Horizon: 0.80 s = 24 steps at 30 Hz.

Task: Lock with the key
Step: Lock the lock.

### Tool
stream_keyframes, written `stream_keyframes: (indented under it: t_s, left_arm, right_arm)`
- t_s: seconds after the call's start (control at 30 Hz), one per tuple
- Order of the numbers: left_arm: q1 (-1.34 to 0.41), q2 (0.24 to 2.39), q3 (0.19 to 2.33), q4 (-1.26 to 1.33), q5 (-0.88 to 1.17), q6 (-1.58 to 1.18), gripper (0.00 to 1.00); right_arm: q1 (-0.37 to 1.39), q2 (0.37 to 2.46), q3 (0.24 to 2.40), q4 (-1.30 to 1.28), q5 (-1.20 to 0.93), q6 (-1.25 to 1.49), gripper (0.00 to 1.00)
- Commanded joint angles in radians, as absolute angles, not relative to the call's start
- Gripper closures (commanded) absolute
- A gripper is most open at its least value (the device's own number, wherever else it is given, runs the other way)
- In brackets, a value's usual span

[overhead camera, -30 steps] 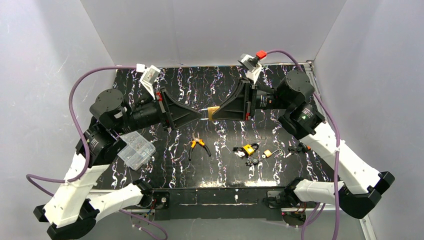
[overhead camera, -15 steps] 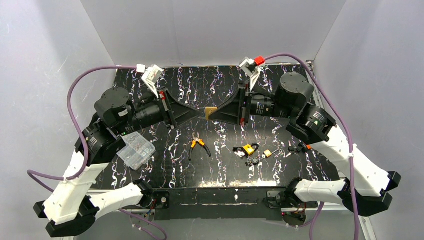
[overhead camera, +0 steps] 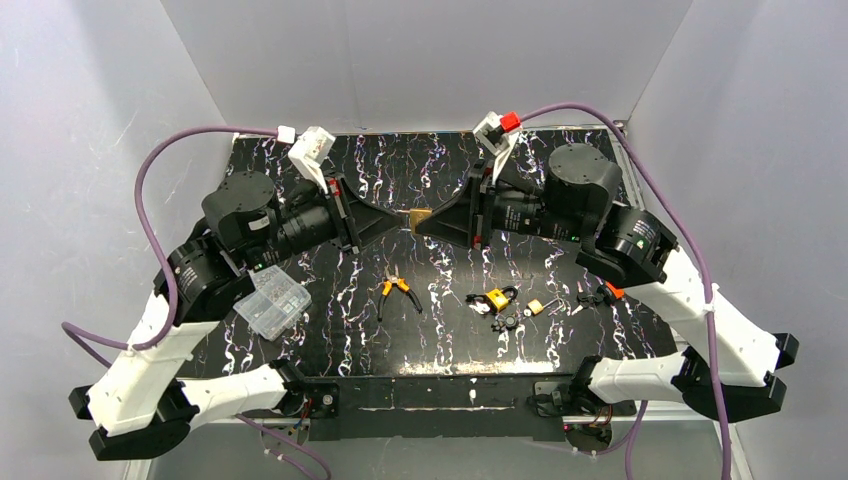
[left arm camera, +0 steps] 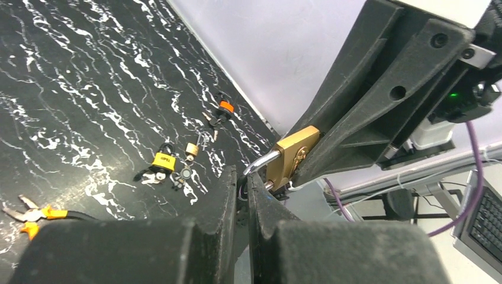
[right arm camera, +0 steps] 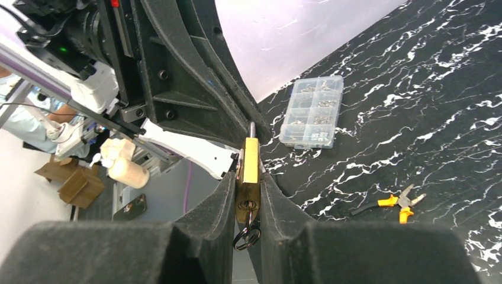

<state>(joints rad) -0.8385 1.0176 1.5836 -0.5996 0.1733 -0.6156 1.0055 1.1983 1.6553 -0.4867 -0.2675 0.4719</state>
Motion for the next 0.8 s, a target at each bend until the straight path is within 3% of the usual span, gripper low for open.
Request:
stream_keyframes:
  t_s: [0.0, 0.33, 0.77]
  left_arm:
    - [-0.917, 1.094, 1.616, -0.505, 0.191, -0.632, 1.00]
    - [-0.997, 1.113, 1.643, -0.495, 0.091, -0.608, 1.00]
    - [-1.089, 1.135, 1.684, -0.370, 0.154, -0.611, 1.00]
  right_arm:
    - [1.076, 1.302, 1.711, -0.471, -0.252, 0.422, 0.99]
    - [1.098, 1.345, 1.732, -0.517, -0.185, 0.406, 0.99]
    - [1.101, 1.358, 1.701, -0.501, -0.207, 0.399, 0.99]
